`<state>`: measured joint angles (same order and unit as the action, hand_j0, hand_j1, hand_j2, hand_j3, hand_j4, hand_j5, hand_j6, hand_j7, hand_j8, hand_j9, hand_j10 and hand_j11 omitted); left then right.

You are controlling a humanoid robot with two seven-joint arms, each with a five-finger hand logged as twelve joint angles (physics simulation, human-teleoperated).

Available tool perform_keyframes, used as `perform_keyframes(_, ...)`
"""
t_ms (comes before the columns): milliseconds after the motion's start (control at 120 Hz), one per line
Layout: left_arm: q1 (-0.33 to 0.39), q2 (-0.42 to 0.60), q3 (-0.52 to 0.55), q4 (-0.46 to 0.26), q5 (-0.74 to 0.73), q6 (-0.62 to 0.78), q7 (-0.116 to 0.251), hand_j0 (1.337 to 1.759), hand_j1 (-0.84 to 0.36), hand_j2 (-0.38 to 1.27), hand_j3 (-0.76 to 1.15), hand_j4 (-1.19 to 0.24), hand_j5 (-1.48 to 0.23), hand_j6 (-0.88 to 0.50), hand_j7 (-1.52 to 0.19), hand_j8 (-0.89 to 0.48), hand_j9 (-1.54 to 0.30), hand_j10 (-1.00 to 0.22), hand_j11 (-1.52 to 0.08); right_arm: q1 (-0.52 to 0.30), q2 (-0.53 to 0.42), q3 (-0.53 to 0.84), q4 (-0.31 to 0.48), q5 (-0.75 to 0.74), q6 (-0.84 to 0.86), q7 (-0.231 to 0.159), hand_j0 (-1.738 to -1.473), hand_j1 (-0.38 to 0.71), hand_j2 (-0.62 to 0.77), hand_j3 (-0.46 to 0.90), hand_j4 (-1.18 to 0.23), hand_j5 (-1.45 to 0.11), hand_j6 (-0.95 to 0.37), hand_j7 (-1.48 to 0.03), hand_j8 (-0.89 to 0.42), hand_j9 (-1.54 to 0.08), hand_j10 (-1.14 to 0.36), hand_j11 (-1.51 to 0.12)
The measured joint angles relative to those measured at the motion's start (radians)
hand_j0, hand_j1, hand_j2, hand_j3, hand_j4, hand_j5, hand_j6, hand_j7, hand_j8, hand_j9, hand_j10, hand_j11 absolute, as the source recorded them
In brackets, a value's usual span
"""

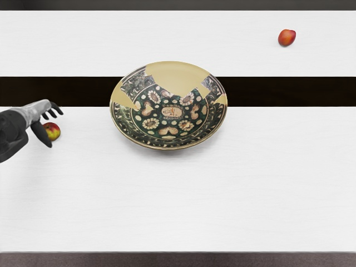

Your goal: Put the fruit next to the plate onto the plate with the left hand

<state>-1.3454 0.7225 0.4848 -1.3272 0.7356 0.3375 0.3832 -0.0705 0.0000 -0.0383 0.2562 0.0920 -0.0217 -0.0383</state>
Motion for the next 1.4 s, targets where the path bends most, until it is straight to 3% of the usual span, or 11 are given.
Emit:
perform_keyframes(658,0.009,-0.010,0.018,-0.001,0.003,-0.003,-0.001,1.658,-0.27,0.11,0.00,-0.52,-0.67,-0.52,-0.67,-0.48,-0.67,-0.52,-0.67,0.000,0.000,0.000,0.000,0.000,0.000,0.000,-1.658,-0.31,-0.01,0.00,-0.03,-0.04,-0.03,-0.04,-0.03,-0.04,-0.03,-0.04)
perform_keyframes(800,0.009,-0.009,0.024,-0.003,0.008,-0.006,-0.001,1.654,-0.29,0.13,0.00,-0.60,-0.77,-0.47,-0.78,-0.43,-0.79,-0.59,-0.79,0.000,0.000,0.000,0.000,0.000,0.000,0.000,-1.658,-0.31,-0.01,0.00,-0.03,-0.04,-0.03,-0.04,-0.03,-0.04,-0.03,-0.04)
perform_keyframes(1008,0.001,-0.003,0.028,-0.013,0.007,-0.010,0.001,1.652,-0.30,0.30,0.00,-0.70,-0.92,-0.48,-0.92,-0.42,-0.94,-0.65,-0.94,0.000,0.000,0.000,0.000,0.000,0.000,0.000,-1.658,-0.31,-0.01,0.00,-0.03,-0.04,-0.03,-0.04,-0.03,-0.04,-0.03,-0.04)
perform_keyframes(1400,-0.141,-0.015,0.029,-0.032,-0.007,-0.022,-0.001,1.651,-0.36,0.41,0.00,-0.73,-1.08,-0.39,-1.05,-0.35,-1.03,-0.58,-1.04,0.000,0.000,0.000,0.000,0.000,0.000,0.000,-1.658,-0.31,-0.01,0.00,-0.03,-0.04,-0.03,-0.04,-0.03,-0.04,-0.03,-0.04)
